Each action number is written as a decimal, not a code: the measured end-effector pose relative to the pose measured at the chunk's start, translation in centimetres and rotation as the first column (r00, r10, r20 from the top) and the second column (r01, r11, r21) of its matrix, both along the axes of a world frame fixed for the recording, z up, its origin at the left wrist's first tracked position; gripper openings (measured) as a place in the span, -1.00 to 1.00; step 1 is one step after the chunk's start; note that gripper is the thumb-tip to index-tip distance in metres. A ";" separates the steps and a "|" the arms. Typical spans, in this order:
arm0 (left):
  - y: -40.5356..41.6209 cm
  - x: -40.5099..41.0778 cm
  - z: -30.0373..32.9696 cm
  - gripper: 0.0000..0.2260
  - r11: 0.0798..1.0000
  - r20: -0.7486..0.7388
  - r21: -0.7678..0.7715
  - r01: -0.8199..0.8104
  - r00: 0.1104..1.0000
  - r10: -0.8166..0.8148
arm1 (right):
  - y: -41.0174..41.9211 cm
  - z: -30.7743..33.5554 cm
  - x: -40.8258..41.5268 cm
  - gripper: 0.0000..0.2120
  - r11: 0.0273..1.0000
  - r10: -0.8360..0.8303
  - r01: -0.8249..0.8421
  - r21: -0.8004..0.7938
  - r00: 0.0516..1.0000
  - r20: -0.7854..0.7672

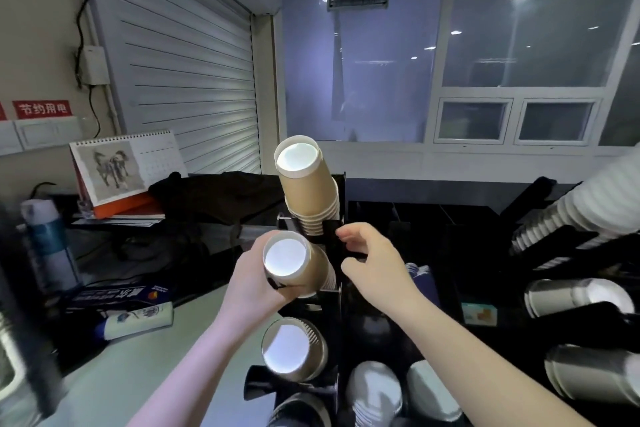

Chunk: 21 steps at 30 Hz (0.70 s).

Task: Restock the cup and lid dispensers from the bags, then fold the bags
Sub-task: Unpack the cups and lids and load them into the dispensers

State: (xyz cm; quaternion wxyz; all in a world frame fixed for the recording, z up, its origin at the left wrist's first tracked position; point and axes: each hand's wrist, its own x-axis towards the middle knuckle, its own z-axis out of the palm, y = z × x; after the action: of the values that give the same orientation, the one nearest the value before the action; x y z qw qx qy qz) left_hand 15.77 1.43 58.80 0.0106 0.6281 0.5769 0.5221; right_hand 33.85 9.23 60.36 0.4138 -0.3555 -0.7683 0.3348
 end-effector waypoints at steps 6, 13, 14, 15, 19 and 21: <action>1.4 0.0 -0.9 -0.39 0.968 -0.042 -0.250 0.024 0.998 -0.036 | 0.9 1.6 0.1 -0.64 0.997 -0.067 0.073 0.036 0.988 -0.139; 0.2 -2.4 2.7 -0.55 0.938 0.154 -0.322 0.124 0.985 -0.077 | 3.6 4.2 -2.6 -0.27 0.994 -0.076 0.078 0.072 0.997 -0.029; 0.2 -2.6 3.4 -0.59 0.961 0.214 -0.251 0.113 0.975 -0.059 | 4.1 4.4 -3.0 -0.23 0.995 -0.077 0.077 0.060 0.997 0.008; 0.5 -2.8 4.0 -0.58 0.981 0.259 -0.177 0.085 0.965 -0.037 | 4.5 4.6 -3.4 -0.22 0.996 -0.075 0.073 0.058 0.996 0.038; 3.3 -3.1 5.8 -0.56 0.991 0.319 -0.134 0.000 0.947 0.043 | 5.5 4.7 -4.3 -0.30 0.991 -0.089 0.073 0.115 0.987 0.135; 4.8 -3.0 6.0 -0.49 0.953 0.309 -0.280 0.118 0.951 -0.027 | 5.8 4.5 -4.7 -0.25 0.988 -0.117 0.095 0.122 0.976 0.185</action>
State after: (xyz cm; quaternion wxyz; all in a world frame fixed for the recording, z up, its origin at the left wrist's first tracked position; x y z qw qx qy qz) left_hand 12.82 6.21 64.78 0.2112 0.5534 0.6162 0.5190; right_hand 29.13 15.03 64.85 0.3745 -0.4027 -0.8022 0.2326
